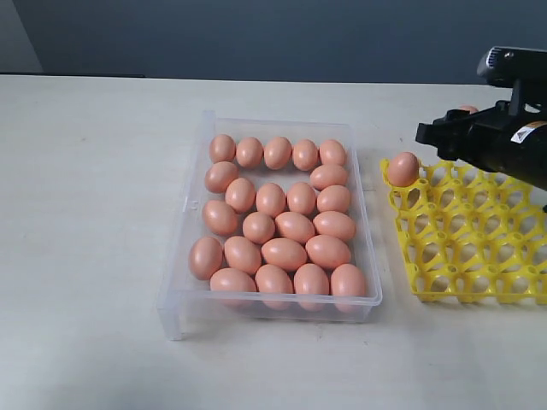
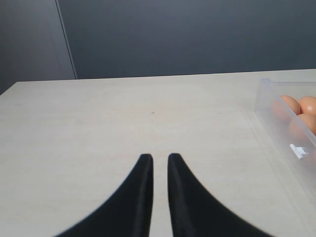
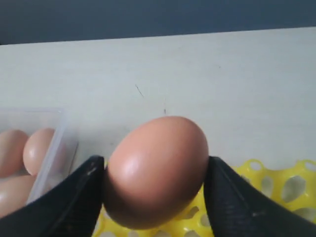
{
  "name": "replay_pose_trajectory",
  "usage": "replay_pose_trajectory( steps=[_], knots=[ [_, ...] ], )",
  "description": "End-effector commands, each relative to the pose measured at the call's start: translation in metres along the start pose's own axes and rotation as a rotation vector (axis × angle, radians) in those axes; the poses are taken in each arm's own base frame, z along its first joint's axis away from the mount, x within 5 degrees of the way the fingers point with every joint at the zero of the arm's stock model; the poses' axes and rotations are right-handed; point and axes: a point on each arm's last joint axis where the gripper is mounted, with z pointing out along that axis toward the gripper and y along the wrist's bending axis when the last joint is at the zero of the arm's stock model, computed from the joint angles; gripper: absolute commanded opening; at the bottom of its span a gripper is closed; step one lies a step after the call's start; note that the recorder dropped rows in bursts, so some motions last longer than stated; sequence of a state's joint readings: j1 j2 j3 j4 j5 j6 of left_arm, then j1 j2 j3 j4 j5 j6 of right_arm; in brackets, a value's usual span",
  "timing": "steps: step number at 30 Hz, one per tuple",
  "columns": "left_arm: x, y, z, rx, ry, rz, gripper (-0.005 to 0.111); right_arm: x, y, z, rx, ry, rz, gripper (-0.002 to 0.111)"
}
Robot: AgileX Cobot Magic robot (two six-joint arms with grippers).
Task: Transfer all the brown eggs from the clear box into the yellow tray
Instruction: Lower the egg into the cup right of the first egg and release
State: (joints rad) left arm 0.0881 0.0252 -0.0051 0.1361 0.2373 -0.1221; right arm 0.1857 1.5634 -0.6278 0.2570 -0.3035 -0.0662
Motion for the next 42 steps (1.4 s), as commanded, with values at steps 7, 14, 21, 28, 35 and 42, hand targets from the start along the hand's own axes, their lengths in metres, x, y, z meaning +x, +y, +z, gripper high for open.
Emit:
replay_pose_trajectory(
  steps=[7,14,21,28,35,42],
  knots=[
    [0.002,0.000,0.000,0.000,0.007,-0.001,0.012,0.023,-0.006,0.035,0.042,0.027,-0.003,-0.001],
    [0.002,0.000,0.000,0.000,0.009,-0.001,0.012,0.010,-0.002,0.055,0.034,0.025,-0.006,-0.001],
    [0.002,0.000,0.000,0.000,0.009,-0.001,0.012,0.014,-0.007,0.059,0.049,0.069,0.013,-0.001],
    [0.002,0.000,0.000,0.000,0.009,-0.001,0.012,0.019,-0.019,0.061,0.075,0.115,0.023,-0.001],
    [0.002,0.000,0.000,0.000,0.009,-0.001,0.012,0.019,-0.018,0.062,0.063,0.113,-0.011,-0.001],
    [0.002,0.000,0.000,0.000,0.009,-0.001,0.012,0.017,-0.018,0.062,0.058,0.085,-0.027,-0.001]
  ],
)
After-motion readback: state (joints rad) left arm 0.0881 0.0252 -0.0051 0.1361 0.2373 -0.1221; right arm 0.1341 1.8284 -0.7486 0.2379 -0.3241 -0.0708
